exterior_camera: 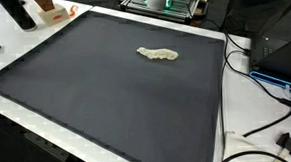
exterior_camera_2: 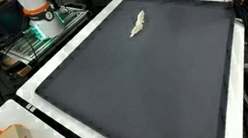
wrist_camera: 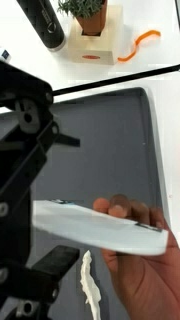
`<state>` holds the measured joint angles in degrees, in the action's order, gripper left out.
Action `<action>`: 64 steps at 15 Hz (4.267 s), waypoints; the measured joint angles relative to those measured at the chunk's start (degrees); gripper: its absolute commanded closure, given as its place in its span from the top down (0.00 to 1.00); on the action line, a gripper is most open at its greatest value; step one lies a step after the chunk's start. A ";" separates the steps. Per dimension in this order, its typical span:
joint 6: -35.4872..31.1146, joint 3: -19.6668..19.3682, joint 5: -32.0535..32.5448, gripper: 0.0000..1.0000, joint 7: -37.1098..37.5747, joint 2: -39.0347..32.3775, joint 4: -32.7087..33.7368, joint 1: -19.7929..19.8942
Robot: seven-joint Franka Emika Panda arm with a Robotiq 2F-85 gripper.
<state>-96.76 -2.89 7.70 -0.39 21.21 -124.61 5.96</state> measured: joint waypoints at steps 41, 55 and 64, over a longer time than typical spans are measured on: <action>-0.07 0.10 0.00 0.04 0.00 0.00 0.18 -0.80; -3.55 3.76 -2.22 0.01 6.49 -5.24 0.00 -3.88; -13.75 8.88 -3.67 0.01 28.36 -18.55 0.10 -7.69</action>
<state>-110.51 6.00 4.03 27.97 2.66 -124.51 -1.73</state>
